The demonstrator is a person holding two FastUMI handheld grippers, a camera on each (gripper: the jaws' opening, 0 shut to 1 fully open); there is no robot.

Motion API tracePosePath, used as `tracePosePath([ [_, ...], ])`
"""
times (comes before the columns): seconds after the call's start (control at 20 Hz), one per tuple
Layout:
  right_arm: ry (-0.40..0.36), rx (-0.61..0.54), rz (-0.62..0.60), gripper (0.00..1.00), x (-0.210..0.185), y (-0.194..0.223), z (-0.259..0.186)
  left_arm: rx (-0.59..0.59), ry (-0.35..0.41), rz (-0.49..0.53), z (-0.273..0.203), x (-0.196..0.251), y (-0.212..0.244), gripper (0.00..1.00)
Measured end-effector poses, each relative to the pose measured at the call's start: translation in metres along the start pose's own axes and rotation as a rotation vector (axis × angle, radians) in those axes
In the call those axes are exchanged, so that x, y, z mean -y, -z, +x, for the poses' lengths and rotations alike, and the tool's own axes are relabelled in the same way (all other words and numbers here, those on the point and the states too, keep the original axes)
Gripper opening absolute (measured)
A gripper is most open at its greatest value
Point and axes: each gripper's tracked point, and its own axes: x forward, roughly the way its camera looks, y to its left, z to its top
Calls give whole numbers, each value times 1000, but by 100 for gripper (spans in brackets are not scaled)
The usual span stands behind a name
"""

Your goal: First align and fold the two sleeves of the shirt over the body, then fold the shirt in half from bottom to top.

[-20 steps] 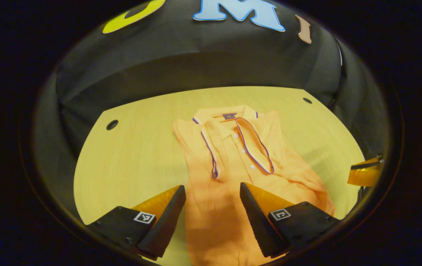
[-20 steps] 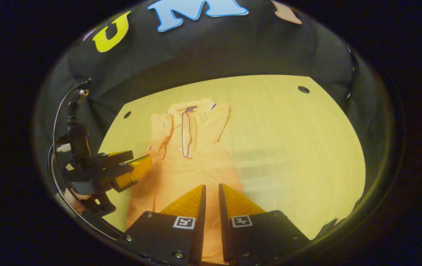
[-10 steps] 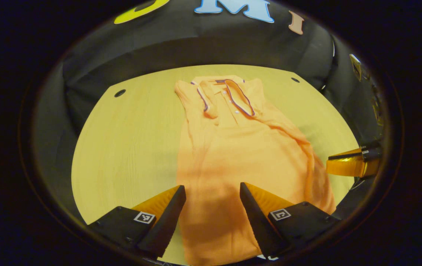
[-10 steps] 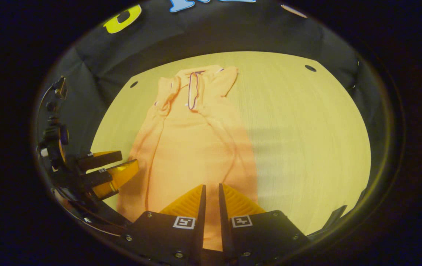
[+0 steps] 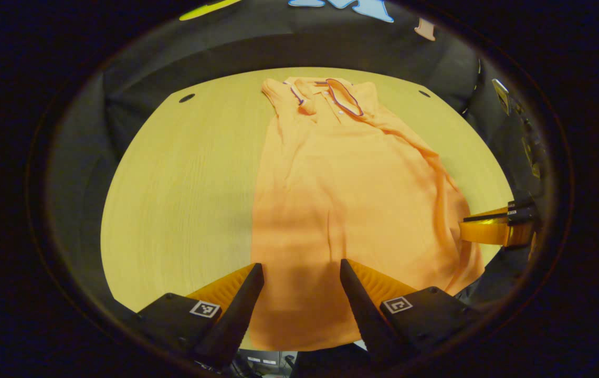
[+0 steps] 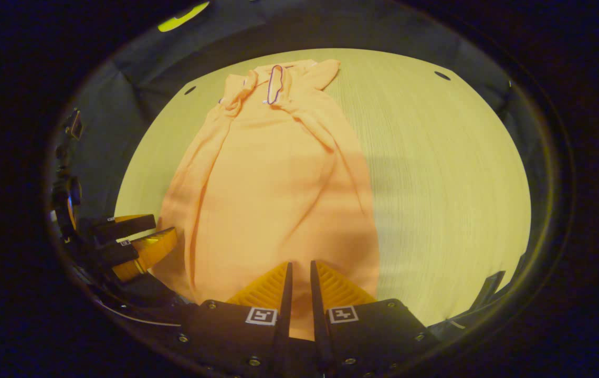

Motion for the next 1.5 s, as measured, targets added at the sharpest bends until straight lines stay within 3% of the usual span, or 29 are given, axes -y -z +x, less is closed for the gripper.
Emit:
tracePosePath([
  [0.45, 40, -28, 11, 21, 8, 10, 11, -74, -10, 26, 11, 2, 21, 96],
  [0.7, 51, -58, 2, 46, 5, 16, 15, -88, -11, 19, 12, 3, 22, 96],
  [0.85, 76, -76, -20, 46, 4, 16, 16, -100, -16, 6, 10, 3, 22, 97],
  [0.9, 92, -94, -35, 51, 5, 17, 17, -101, -18, 2, 11, 2, 21, 97],
  [1.0, 131, -126, -71, 48, 6, 17, 17, -105, -20, -4, 12, 3, 20, 97],
  [1.15, 179, -141, -126, 52, 2, 17, 20, -102, -21, -5, 10, 2, 19, 94],
  [1.2, 183, -141, -136, 45, 0, 17, 20, -85, -19, -3, 12, 2, 15, 94],
  [1.25, 170, -125, -138, 49, -1, 20, 30, -66, -20, -4, 13, 2, 10, 82],
  [1.3, 160, -101, -109, 29, -5, 12, 22, -59, -20, -10, 15, 2, 8, 68],
  [1.35, 162, -103, -98, 12, -6, 14, 22, -54, -17, -13, 17, 3, 7, 45],
  [1.4, 159, -108, -100, 7, -6, 15, 22, -52, -13, -17, 17, 5, 5, 37],
  [1.45, 154, -111, -92, 7, -6, 14, 22, -53, -16, -19, 18, 5, 4, 19],
  [1.5, 142, -98, -75, 7, -7, 11, 24, -55, -15, -7, 18, 6, 4, 12],
])
